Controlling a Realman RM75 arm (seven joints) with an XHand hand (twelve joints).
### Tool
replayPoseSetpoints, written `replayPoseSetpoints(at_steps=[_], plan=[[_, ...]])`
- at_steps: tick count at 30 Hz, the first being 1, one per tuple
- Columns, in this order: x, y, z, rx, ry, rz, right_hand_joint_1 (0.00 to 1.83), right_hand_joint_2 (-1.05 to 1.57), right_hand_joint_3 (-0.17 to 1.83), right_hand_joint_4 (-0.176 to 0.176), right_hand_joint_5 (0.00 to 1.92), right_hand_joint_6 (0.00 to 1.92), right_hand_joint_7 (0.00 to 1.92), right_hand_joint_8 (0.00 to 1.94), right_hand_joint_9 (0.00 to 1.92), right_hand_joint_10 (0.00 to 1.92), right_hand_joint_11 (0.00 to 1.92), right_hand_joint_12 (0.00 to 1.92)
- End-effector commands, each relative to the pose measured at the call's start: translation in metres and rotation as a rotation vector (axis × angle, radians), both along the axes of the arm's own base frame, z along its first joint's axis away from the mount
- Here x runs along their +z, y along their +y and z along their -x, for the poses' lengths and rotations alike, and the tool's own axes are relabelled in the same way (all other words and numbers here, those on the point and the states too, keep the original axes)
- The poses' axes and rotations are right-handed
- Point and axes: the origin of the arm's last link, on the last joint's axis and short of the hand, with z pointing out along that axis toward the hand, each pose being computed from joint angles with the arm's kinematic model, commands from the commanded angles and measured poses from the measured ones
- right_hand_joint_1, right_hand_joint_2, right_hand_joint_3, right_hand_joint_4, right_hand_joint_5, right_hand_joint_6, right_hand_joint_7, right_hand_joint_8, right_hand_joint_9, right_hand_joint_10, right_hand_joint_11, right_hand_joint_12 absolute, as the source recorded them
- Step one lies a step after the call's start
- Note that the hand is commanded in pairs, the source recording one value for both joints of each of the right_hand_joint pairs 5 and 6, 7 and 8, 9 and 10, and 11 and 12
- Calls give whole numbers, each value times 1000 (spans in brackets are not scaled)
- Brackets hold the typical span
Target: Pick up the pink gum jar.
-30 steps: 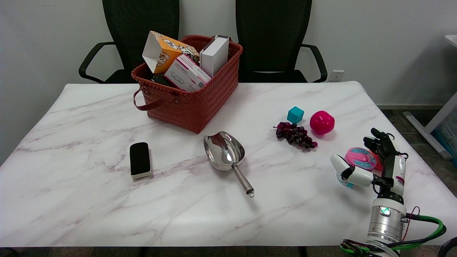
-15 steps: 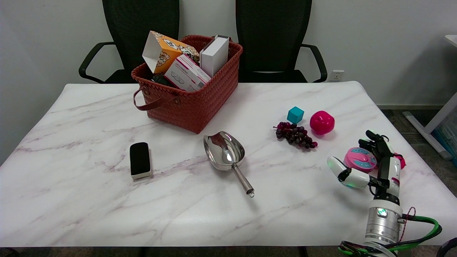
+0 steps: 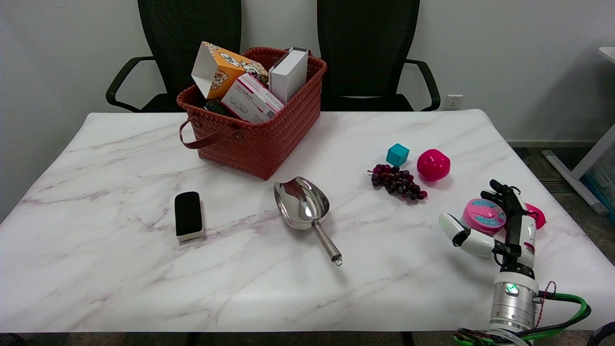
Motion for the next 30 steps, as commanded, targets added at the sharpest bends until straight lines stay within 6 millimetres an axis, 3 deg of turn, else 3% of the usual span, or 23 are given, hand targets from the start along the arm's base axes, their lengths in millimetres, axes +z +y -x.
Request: replayPoseSetpoints(at_steps=[1, 7, 10, 14, 19, 30], plan=[[0, -1, 6, -6, -20, -21, 1099, 111, 667, 0, 457, 457, 637, 637, 587, 587, 493, 493], [1, -2, 6, -4, -16, -24, 1175, 290, 650, 0, 527, 527, 637, 637, 591, 591, 490, 490], [2, -2, 6, 4, -22, -26, 1239, 567, 899, 0, 612, 612, 716, 716, 594, 594, 485, 485], [2, -2, 6, 8, -24, -27, 1274, 843, 1065, 0, 675, 675, 825, 825, 595, 595, 476, 476], [3, -3, 6, 10, -22, -27, 1261, 1235, 1032, 0, 730, 730, 888, 888, 698, 698, 709, 709], [0, -20, -9, 94, -6, -80, 1226, 1320, 937, 0, 775, 775, 927, 927, 810, 810, 812, 812]])
